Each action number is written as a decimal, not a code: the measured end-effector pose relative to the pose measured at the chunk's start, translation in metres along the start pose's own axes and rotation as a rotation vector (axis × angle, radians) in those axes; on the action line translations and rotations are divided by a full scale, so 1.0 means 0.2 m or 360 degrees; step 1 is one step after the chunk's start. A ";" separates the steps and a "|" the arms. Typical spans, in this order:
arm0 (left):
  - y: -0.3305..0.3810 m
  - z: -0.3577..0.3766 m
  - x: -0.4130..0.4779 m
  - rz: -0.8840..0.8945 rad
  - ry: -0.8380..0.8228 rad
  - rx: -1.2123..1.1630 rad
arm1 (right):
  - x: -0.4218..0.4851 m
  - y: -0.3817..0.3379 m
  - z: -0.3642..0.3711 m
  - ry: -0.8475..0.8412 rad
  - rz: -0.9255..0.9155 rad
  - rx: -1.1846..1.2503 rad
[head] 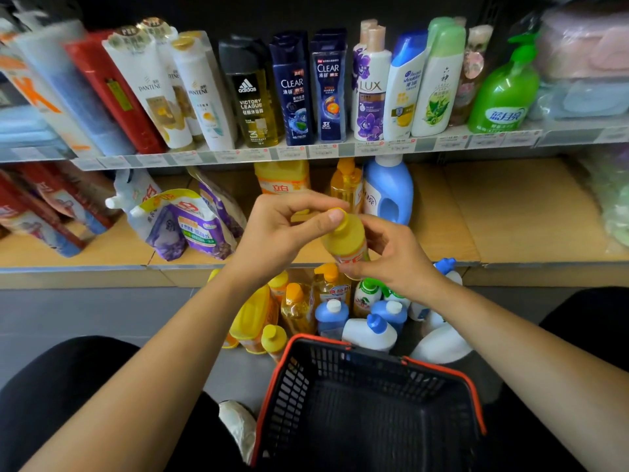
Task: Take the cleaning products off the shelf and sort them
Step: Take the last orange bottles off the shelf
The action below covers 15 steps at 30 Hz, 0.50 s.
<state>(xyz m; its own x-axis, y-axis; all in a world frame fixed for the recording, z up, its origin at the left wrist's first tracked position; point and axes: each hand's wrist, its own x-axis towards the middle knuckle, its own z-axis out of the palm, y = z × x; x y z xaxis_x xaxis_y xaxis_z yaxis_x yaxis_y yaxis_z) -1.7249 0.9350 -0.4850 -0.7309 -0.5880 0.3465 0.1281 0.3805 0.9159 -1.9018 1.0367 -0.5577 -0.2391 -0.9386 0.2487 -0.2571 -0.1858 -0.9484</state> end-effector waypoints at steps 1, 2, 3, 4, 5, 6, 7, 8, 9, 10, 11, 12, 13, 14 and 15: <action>0.00 0.00 0.00 -0.0016 -0.0007 -0.0018 | 0.00 0.00 0.00 0.0004 -0.0011 -0.0018; 0.00 0.00 0.00 -0.0039 -0.0008 -0.0051 | 0.00 0.01 0.00 0.0003 -0.0018 -0.0037; -0.01 -0.01 -0.01 -0.0058 0.0004 -0.0083 | 0.00 0.01 0.00 -0.0003 -0.0018 -0.0058; -0.01 -0.01 -0.01 -0.0070 0.0032 -0.0112 | 0.00 0.01 -0.01 -0.0011 -0.0012 -0.0078; -0.02 -0.01 -0.02 -0.0076 0.0072 -0.0135 | 0.00 0.01 -0.01 -0.0017 -0.0003 -0.0096; -0.02 -0.01 -0.02 -0.0078 0.0111 -0.0153 | 0.00 0.01 0.00 -0.0020 0.0004 -0.0114; -0.03 -0.01 -0.02 -0.0074 0.0139 -0.0159 | 0.00 0.01 0.00 -0.0022 0.0007 -0.0133; -0.03 -0.02 -0.03 -0.0065 0.0154 -0.0157 | 0.00 0.01 0.00 -0.0024 0.0010 -0.0149; -0.03 -0.02 -0.03 -0.0057 0.0164 -0.0156 | 0.00 0.01 0.00 -0.0026 0.0015 -0.0154; -0.03 -0.02 -0.03 -0.0050 0.0168 -0.0158 | 0.00 0.01 0.00 -0.0027 0.0022 -0.0148; -0.03 -0.02 -0.03 -0.0041 0.0164 -0.0151 | 0.00 0.01 0.00 -0.0031 0.0030 -0.0139; -0.03 -0.02 -0.03 -0.0028 0.0151 -0.0127 | 0.00 0.01 0.00 -0.0039 0.0034 -0.0137; -0.03 -0.03 -0.03 -0.0015 0.0126 -0.0091 | 0.00 0.02 0.01 -0.0050 0.0035 -0.0139; -0.03 -0.03 -0.04 0.0000 0.0087 -0.0057 | 0.00 0.02 0.01 -0.0059 0.0037 -0.0139; -0.04 -0.04 -0.04 0.0011 0.0039 -0.0041 | 0.00 0.02 0.01 -0.0062 0.0043 -0.0132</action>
<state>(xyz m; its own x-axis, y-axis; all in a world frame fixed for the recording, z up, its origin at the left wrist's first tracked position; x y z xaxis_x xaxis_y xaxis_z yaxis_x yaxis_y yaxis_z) -1.7148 0.9313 -0.4929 -0.7134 -0.6028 0.3573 0.1503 0.3663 0.9183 -1.9013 1.0358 -0.5617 -0.2107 -0.9539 0.2138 -0.3283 -0.1370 -0.9346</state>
